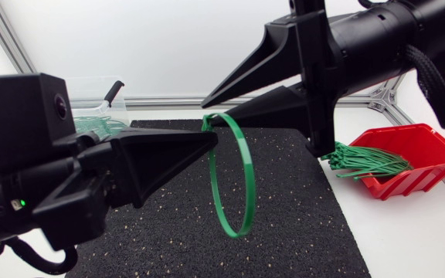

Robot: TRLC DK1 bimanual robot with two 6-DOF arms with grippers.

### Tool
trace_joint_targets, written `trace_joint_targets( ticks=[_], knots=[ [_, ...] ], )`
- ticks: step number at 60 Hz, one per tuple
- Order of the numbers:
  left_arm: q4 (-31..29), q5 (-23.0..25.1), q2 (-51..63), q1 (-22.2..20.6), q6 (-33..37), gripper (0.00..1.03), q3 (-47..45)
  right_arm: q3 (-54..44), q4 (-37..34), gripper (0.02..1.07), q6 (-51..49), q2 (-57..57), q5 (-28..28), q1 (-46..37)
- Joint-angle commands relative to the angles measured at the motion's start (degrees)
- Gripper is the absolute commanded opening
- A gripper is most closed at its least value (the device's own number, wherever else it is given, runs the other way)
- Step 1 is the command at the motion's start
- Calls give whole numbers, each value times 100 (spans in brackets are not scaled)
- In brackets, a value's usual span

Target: Take a green cable tie from the red box, thread the tail through the head to close it, then place it in the transparent bin on the left.

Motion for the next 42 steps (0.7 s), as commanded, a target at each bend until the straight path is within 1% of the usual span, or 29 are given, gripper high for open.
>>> trace_joint_targets(
  ticks=[1, 14, 17, 26, 37, 42],
  knots=[
    [308, 81, -103, -47, 85, 4, -1, -246, -9, 39, 156, -50, 166, -8],
    [281, 99, -103, 23, 85, 4, -45, -272, -9, 40, 156, -147, 166, 1],
    [272, 117, -111, 41, 85, 4, -63, -272, -9, 43, 156, -173, 166, 1],
    [272, 213, -111, 146, 94, 4, -159, -175, -9, 43, 147, -261, 166, -43],
    [211, 354, -120, 190, 323, 4, -344, -88, 0, 43, 77, -261, 175, -263],
    [149, 398, -111, 208, 534, 4, -432, -88, 62, 43, 33, -252, 166, -395]
  ],
)
